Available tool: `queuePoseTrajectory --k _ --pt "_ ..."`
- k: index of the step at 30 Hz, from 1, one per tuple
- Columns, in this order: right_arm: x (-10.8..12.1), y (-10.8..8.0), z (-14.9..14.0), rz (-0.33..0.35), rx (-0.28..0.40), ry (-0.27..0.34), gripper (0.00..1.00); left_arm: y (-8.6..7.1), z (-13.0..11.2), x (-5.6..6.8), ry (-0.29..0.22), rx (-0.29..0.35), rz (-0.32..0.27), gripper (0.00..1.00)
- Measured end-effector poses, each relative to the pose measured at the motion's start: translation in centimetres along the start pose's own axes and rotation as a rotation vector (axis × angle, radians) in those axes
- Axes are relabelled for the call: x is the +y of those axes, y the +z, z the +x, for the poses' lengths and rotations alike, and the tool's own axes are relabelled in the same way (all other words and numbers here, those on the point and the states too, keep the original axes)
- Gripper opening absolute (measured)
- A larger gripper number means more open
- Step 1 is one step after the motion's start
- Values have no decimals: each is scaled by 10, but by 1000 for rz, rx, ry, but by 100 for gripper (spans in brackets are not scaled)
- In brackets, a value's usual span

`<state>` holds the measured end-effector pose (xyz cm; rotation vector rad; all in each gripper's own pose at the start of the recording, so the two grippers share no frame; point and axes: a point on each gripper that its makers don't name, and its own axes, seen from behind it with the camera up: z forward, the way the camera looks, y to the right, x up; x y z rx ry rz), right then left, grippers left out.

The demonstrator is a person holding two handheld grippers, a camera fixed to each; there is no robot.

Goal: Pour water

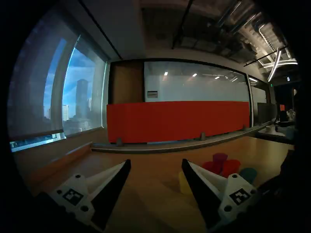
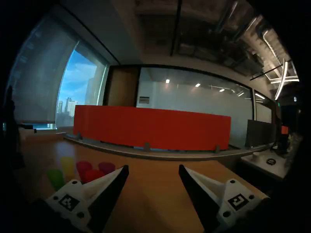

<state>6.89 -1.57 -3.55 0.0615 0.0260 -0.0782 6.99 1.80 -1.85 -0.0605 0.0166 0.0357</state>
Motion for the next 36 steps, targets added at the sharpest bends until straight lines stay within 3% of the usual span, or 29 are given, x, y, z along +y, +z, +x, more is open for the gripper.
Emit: queuePoseTrajectory --k 14,20,36 --pt "15 2 5 -27 6 63 100 2 -18 -8 25 5 58 97" --pt "7 4 1 -19 -16 50 99 4 -29 -14 36 13 78 97" --pt "-4 11 -1 -26 -37 23 99 15 -62 -20 5 -8 78 97"
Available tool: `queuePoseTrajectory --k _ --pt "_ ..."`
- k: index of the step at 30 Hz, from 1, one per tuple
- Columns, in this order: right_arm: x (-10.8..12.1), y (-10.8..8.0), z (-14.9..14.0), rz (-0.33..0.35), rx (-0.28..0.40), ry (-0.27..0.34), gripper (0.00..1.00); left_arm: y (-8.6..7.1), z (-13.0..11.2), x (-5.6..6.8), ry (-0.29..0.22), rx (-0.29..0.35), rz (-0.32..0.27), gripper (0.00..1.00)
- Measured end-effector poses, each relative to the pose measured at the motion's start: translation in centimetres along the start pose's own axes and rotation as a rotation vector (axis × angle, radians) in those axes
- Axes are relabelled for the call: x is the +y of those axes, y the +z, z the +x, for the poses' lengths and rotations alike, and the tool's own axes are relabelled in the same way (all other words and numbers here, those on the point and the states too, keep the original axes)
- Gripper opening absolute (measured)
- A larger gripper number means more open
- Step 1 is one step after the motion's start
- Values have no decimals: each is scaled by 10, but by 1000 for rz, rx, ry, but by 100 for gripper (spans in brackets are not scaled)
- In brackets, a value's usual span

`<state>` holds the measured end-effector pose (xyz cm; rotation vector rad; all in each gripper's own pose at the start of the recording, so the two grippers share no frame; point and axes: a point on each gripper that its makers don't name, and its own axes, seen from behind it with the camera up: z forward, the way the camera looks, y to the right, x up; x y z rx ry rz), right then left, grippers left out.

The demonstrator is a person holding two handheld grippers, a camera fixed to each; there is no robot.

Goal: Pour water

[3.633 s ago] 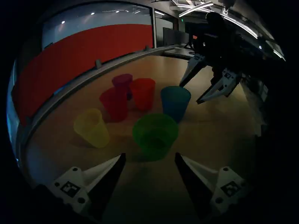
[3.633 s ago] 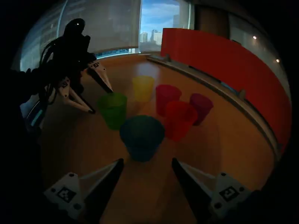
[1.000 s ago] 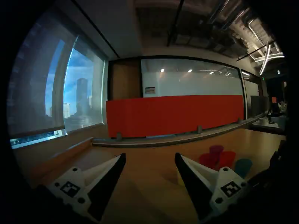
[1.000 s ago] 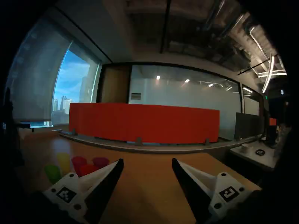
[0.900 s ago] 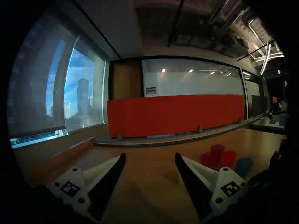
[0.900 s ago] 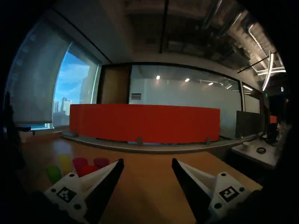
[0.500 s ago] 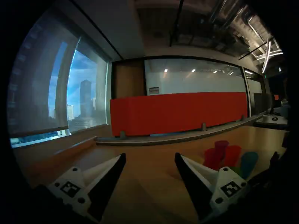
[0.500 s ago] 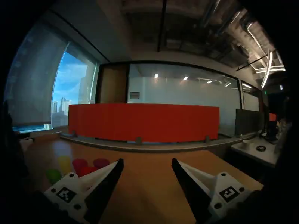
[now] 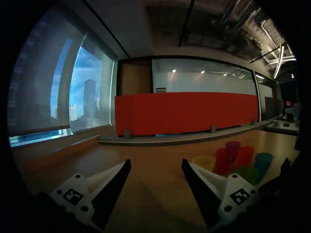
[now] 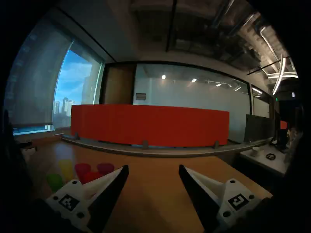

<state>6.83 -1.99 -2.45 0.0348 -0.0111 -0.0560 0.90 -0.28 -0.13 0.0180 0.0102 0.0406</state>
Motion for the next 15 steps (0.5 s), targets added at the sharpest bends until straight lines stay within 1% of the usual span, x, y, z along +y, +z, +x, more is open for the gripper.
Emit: queuePoseTrajectory --k 5,8,15 --pt "1 3 1 -9 -5 -15 99 2 -4 2 0 -4 -1 97" --pt "1 3 3 -8 -2 -17 99 3 -3 1 -11 4 -4 97" --pt "0 4 9 -8 5 -15 99 3 -7 -2 -35 -6 1 97"
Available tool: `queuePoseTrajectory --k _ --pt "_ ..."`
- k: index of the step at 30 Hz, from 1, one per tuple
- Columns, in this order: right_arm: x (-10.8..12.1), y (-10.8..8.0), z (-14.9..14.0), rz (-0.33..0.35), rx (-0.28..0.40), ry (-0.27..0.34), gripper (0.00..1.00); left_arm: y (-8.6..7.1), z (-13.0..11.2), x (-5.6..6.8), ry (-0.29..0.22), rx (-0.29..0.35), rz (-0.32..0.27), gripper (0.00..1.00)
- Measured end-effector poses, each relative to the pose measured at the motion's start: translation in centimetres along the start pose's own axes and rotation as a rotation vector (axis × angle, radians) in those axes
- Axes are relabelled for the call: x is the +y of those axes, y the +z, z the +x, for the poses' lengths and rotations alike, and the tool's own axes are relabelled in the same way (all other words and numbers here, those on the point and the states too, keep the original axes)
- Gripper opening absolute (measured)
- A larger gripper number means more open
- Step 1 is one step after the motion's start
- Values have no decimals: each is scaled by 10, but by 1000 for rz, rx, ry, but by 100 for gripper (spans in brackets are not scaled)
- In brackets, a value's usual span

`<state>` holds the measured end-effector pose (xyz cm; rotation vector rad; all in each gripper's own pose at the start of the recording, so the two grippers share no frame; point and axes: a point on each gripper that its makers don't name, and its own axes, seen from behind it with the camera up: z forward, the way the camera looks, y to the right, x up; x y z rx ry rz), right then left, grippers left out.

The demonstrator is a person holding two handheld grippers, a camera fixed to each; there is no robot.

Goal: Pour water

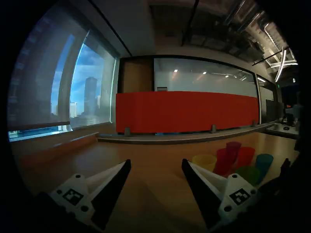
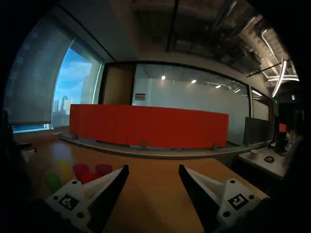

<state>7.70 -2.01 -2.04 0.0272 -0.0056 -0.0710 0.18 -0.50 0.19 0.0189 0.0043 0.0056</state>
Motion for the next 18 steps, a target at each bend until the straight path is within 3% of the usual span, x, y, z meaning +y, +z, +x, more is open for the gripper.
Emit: queuePoseTrajectory --k 18 --pt "2 -1 -4 3 -2 2 100 1 -2 1 -6 -4 -12 97"
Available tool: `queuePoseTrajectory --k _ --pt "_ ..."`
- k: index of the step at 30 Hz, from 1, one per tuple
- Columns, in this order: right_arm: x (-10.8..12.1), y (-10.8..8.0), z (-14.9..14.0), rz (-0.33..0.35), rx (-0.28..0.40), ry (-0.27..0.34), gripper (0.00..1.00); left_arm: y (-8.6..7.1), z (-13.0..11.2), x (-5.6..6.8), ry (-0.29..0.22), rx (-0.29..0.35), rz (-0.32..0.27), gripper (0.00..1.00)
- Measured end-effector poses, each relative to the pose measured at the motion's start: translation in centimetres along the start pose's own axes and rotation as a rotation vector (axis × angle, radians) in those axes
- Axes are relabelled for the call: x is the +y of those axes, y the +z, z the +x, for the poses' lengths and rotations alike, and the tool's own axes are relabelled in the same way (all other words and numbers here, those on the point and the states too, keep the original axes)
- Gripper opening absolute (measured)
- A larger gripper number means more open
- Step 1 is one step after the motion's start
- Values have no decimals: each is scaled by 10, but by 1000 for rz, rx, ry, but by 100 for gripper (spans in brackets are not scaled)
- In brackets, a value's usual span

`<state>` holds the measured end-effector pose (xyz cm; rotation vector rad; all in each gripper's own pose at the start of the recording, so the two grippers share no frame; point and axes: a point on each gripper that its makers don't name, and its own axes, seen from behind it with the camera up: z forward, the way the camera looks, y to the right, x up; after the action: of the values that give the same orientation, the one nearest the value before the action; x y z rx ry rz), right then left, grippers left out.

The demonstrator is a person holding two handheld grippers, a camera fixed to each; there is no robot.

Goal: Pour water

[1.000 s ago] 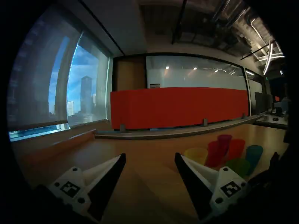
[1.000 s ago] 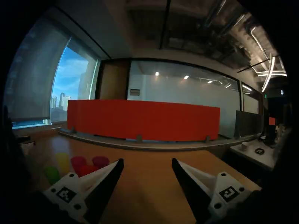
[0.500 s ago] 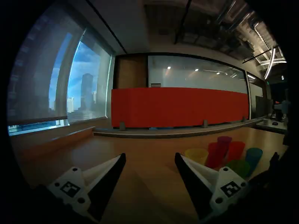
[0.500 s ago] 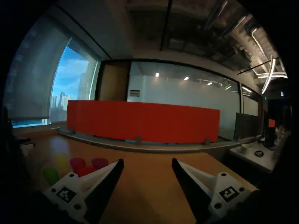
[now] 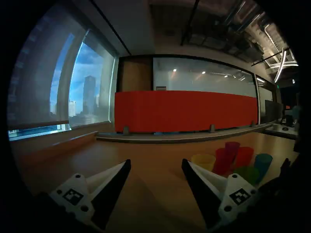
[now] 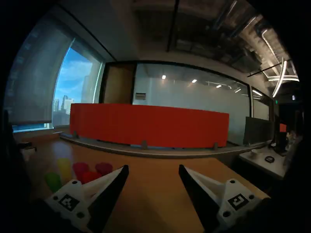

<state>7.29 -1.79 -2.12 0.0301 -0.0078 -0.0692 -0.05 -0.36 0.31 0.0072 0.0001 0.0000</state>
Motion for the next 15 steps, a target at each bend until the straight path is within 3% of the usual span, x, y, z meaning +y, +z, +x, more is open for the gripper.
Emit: queuePoseTrajectory --k 15 --pt "9 -3 3 0 12 2 99 -1 -1 2 -1 -1 -10 97"
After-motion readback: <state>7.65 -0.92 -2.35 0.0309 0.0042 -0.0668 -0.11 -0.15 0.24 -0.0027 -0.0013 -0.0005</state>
